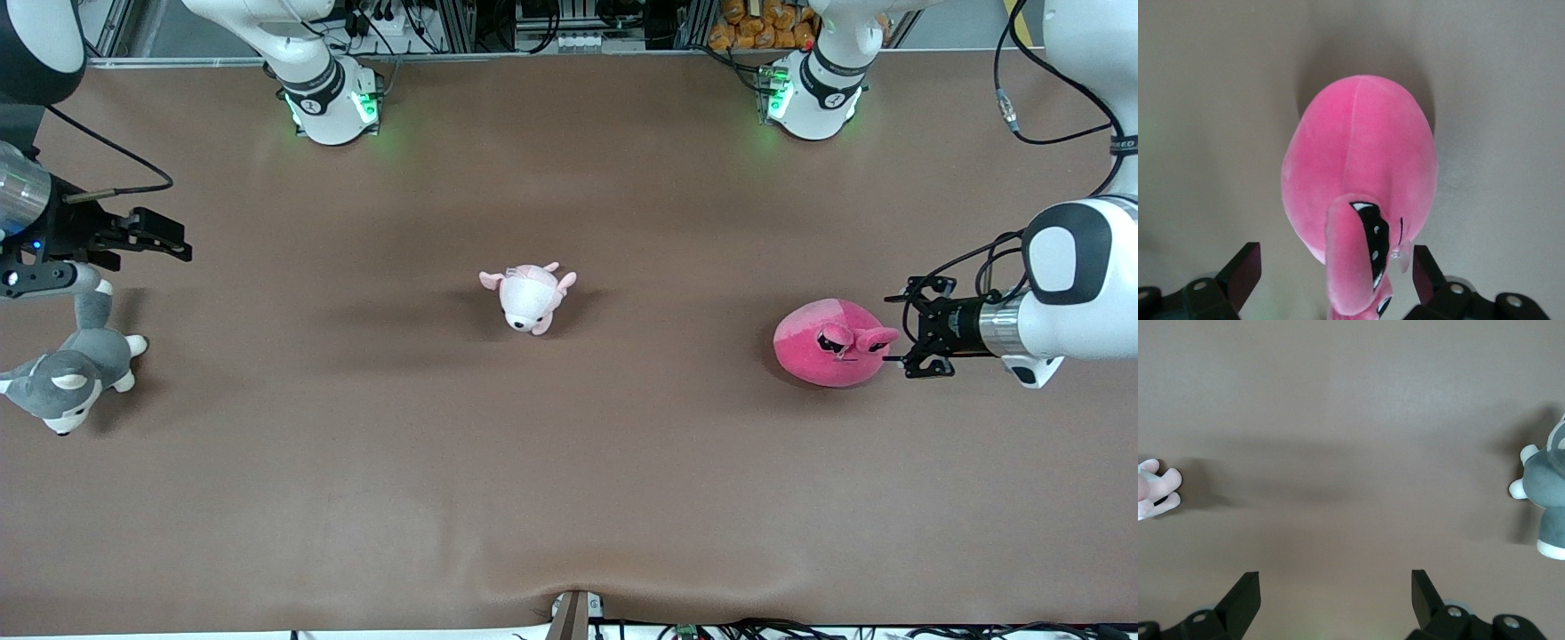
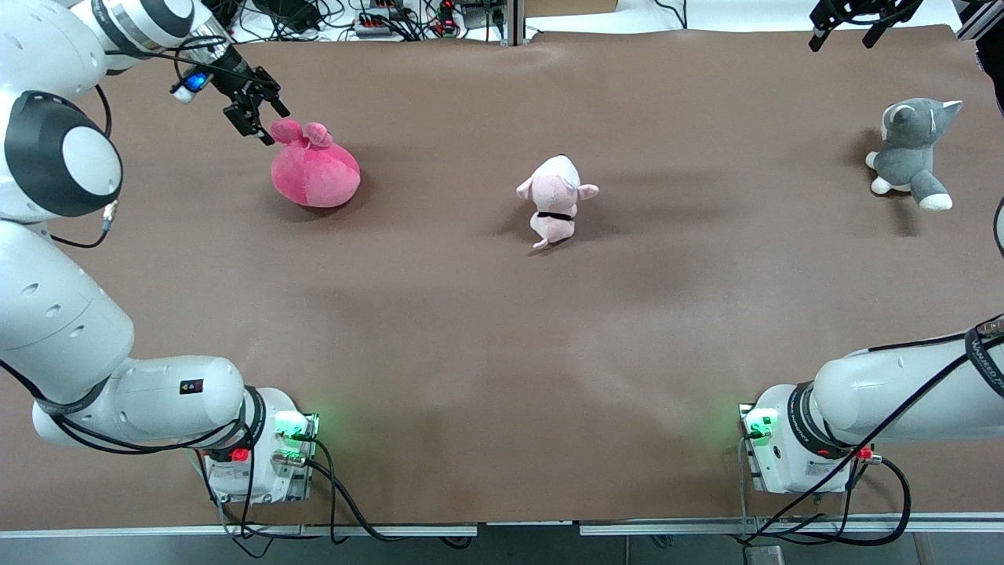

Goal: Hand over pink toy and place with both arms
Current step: 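Lower the open left gripper over the pink plush toy's tail, then close the left gripper on the pink plush toy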

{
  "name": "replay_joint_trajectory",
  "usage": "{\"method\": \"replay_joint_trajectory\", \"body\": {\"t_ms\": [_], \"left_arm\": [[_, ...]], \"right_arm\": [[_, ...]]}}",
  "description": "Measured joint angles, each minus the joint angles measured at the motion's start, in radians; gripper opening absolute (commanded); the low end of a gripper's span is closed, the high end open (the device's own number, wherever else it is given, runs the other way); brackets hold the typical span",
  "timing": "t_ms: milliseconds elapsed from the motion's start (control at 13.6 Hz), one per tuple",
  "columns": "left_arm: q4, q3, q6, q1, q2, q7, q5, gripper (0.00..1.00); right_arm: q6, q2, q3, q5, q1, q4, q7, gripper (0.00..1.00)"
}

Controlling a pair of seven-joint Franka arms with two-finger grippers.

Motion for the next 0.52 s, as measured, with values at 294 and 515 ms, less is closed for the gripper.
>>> {"method": "replay_joint_trajectory", "body": {"t_ms": [294,515], "left_arm": [[-0.002,-0.001,0.016,-0.004,0.013,-0.004,-0.003,0.79],[-0.004,0.001,0.022,0.000,0.022,-0.005,-0.003,0.44]], "right_arm": [[-0.007,0.003,-0.004,0.000,-0.002,0.000,0.000,1.00],[-0.007,0.003,-0.004,0.001,-0.001,0.000,0.000,1.00]]}}
